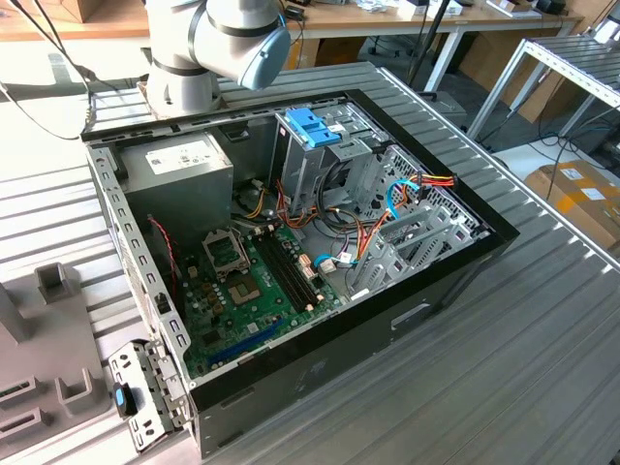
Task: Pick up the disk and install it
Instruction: 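Pick up the disk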
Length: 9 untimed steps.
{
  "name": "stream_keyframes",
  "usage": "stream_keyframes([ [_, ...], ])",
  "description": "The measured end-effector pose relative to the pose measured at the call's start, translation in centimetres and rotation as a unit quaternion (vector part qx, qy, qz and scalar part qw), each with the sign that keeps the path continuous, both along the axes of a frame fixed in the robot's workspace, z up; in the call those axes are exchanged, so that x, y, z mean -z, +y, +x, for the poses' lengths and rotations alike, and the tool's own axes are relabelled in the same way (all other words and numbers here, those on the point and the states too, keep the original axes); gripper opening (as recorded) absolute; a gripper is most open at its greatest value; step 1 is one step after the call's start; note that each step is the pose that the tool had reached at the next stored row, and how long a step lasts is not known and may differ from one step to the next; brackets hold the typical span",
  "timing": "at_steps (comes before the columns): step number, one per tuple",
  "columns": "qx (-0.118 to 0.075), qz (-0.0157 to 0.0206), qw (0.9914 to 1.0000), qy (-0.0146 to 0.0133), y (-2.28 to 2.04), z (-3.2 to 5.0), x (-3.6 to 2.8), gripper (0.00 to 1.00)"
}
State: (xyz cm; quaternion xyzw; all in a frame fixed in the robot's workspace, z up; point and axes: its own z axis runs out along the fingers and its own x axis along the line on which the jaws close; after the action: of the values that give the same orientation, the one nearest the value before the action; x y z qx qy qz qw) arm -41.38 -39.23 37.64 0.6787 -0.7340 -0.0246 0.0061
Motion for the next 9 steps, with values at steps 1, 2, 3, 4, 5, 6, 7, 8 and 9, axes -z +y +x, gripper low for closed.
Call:
stream_keyframes([
  [1,0.0,0.0,1.0,0.0,0.0,0.0,0.02,0.42],
  [2,0.0,0.0,1.0,0.0,0.0,0.0,0.04,0.42],
  [3,0.0,0.0,1.0,0.0,0.0,0.0,0.07,0.42],
  [4,0.0,0.0,1.0,0.0,0.0,0.0,0.09,0.42],
  [5,0.0,0.0,1.0,0.0,0.0,0.0,0.11,0.42],
  [6,0.0,0.0,1.0,0.0,0.0,0.0,0.13,0.42],
  [7,0.0,0.0,1.0,0.0,0.0,0.0,0.15,0.42],
  [8,0.0,0.0,1.0,0.0,0.0,0.0,0.17,0.42],
  [9,0.0,0.0,1.0,0.0,0.0,0.0,0.19,0.42],
])
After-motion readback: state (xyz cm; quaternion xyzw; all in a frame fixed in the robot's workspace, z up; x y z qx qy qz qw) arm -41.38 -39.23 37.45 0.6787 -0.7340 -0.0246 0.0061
